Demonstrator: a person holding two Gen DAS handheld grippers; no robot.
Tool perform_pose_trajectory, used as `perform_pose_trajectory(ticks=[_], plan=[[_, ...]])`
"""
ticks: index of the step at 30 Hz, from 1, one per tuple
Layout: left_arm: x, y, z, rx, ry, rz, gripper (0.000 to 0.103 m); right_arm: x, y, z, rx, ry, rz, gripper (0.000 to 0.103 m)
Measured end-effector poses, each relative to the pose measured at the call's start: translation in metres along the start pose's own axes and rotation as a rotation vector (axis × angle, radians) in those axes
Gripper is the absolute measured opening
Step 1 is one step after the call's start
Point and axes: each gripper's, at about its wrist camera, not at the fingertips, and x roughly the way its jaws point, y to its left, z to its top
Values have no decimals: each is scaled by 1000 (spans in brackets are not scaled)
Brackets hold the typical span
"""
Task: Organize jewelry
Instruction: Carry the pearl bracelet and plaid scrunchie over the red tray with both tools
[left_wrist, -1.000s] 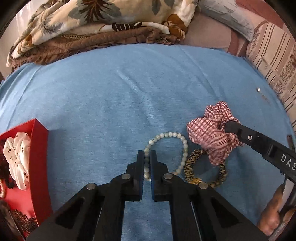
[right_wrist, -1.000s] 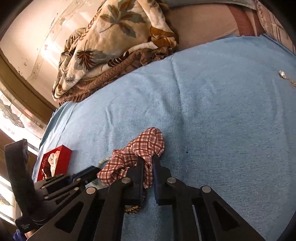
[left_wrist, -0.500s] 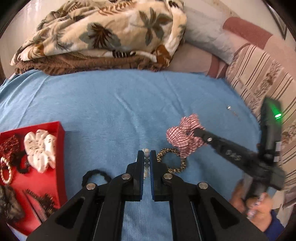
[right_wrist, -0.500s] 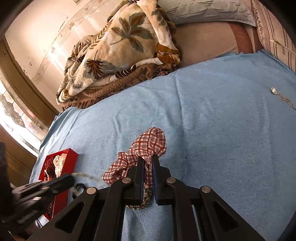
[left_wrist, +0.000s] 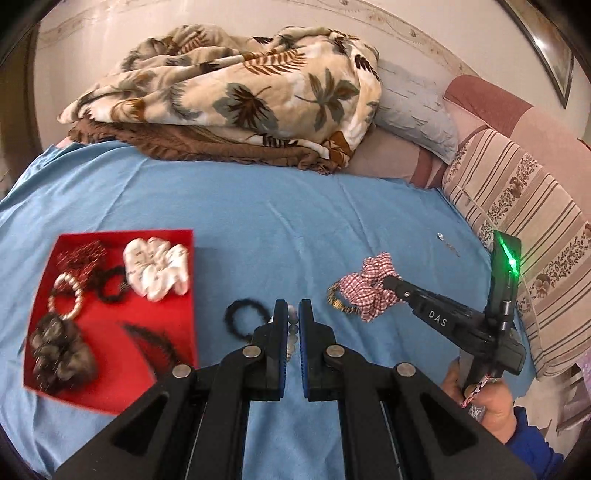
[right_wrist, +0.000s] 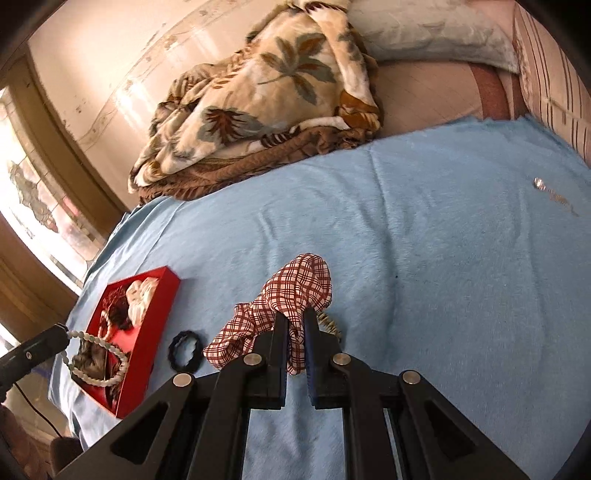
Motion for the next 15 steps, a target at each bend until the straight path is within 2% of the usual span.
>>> perform_pose_trajectory(ticks=[5, 15], plan=[[-25, 20, -16, -18, -25, 34, 5, -23, 19, -27, -25, -10, -6, 9], [-70, 62, -46, -25, -90, 111, 5, -56, 50, -104, -51, 70, 4, 9]])
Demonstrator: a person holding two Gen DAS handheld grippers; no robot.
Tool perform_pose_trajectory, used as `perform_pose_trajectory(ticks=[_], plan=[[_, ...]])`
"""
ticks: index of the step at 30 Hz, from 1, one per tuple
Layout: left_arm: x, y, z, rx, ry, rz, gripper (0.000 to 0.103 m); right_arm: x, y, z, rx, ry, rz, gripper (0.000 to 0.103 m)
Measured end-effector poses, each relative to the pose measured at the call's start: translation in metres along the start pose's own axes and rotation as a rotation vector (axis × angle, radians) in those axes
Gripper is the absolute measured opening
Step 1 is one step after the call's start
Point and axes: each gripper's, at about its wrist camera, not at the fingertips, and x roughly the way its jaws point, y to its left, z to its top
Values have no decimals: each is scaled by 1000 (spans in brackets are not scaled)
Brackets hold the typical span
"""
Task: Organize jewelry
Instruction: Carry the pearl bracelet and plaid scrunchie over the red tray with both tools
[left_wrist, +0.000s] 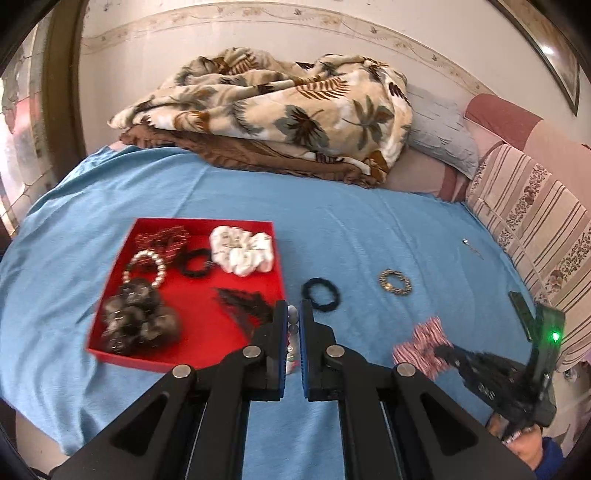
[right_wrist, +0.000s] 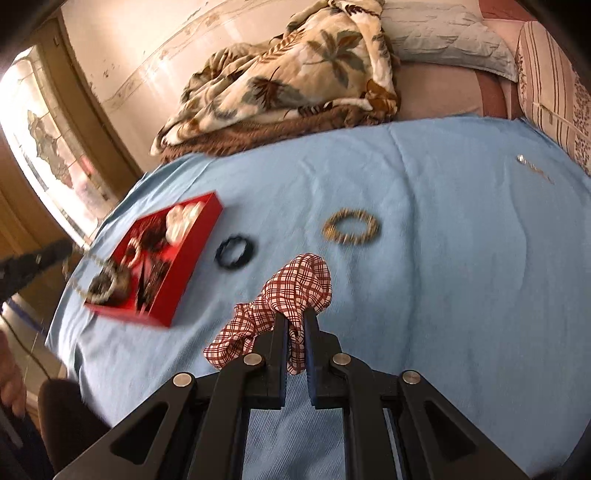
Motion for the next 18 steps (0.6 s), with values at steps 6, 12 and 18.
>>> perform_pose_trajectory(ticks=[6, 12, 18], plan=[[-7, 33, -5, -42, 3, 18, 5, 3, 17, -15, -25, 42, -16, 9], [-7, 65, 2, -89, -4, 29, 5, 2, 38, -12, -71, 48, -22, 9], [4, 82, 12, -125, -9, 10, 6, -1, 57, -3, -112, 42, -25, 9]])
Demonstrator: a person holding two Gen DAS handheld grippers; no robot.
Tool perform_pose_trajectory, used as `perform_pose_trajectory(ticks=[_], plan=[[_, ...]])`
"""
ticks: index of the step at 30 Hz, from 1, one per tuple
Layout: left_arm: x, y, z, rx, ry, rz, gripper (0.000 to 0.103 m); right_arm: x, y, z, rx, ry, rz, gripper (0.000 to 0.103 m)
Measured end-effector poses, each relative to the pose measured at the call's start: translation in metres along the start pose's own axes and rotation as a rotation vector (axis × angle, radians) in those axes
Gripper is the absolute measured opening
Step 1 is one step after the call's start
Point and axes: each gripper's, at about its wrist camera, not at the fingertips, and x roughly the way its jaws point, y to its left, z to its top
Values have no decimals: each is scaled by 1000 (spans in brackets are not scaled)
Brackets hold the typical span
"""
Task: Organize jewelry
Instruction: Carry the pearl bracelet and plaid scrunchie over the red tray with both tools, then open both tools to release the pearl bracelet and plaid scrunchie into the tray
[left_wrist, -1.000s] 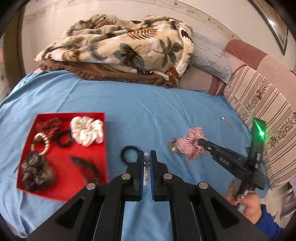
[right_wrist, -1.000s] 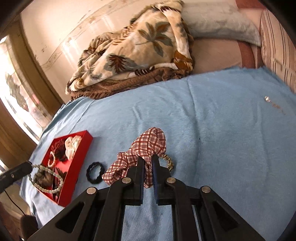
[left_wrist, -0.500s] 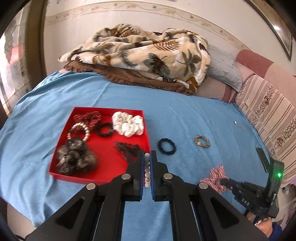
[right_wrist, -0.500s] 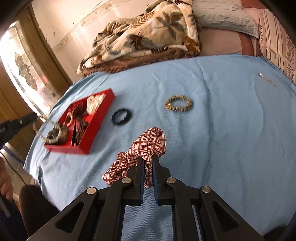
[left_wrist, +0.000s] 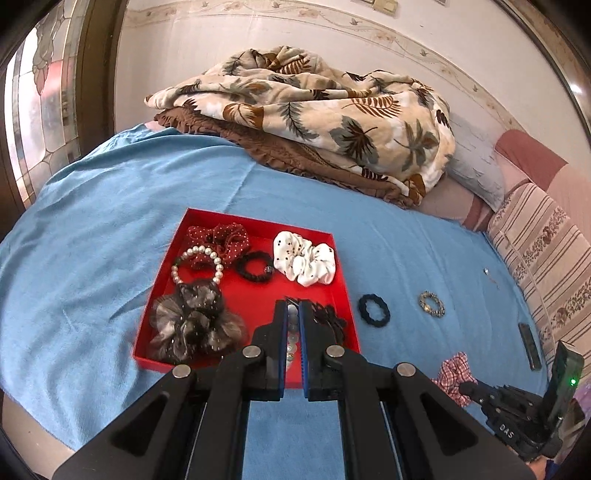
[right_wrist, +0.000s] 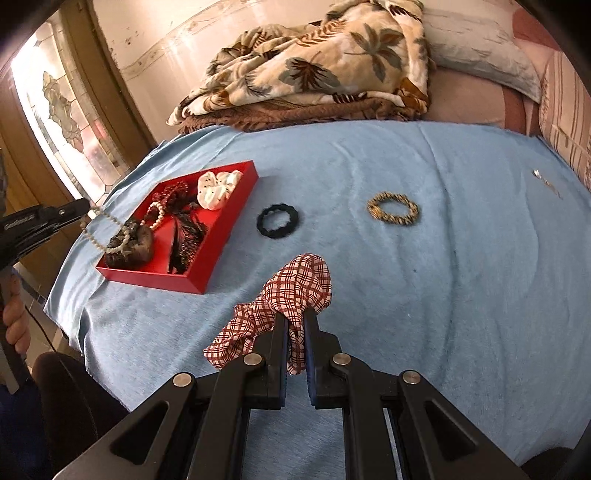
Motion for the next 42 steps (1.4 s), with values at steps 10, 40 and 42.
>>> perform_pose_trajectory(ticks=[10, 40, 42], plan=[[33, 23, -3, -32, 47, -43, 6, 17, 33, 19, -39, 23, 13, 9], [61, 83, -29, -166, 174, -10, 5, 148, 172, 81, -264, 127, 61, 9], [62, 85, -28, -165, 176, 3, 5, 151, 171, 76, -268, 138, 58, 9]])
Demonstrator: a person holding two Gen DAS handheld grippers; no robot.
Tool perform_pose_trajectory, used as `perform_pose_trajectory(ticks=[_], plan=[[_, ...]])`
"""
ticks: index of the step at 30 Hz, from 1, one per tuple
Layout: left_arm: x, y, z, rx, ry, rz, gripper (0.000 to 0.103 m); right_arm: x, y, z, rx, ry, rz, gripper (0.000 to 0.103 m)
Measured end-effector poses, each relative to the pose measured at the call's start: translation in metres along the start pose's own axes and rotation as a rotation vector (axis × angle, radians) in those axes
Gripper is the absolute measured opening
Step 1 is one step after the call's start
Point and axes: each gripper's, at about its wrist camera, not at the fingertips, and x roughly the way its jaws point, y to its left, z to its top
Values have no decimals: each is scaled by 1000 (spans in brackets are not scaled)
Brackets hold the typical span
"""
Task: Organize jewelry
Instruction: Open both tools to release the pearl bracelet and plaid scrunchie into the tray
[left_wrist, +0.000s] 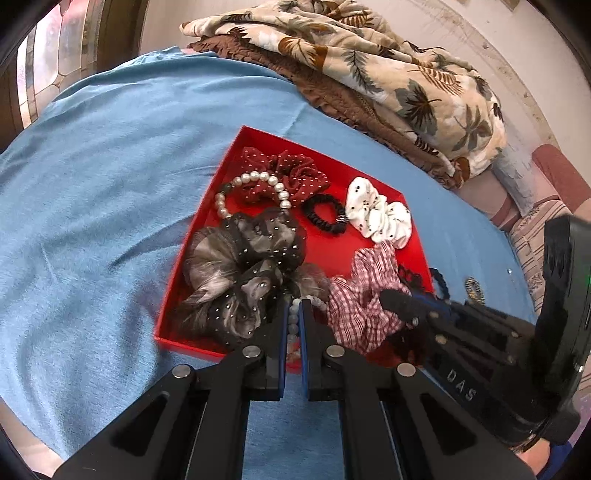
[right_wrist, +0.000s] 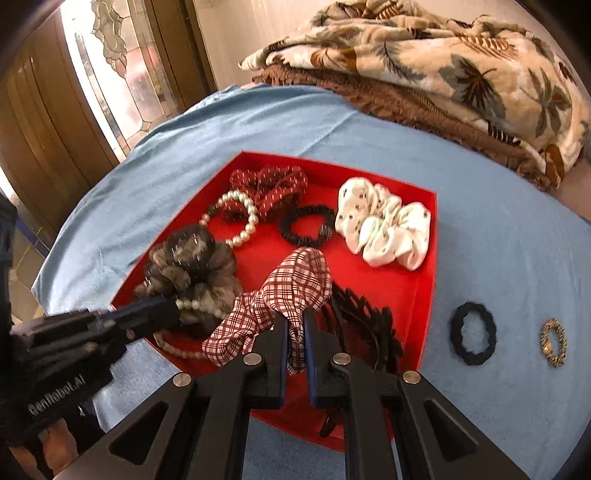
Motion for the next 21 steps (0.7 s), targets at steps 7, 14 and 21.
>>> perform_pose_trajectory(ticks=[7, 14, 21], plan=[[3, -1, 0, 11, 1, 18, 5, 10, -4, -11, 24, 33, 14, 9], [0, -1, 0, 6, -11, 4, 6, 7, -5, -14, 32, 23, 21, 13], [-7, -11, -1, 45, -43, -5, 6, -8, -6, -14, 48, -2, 34, 21]])
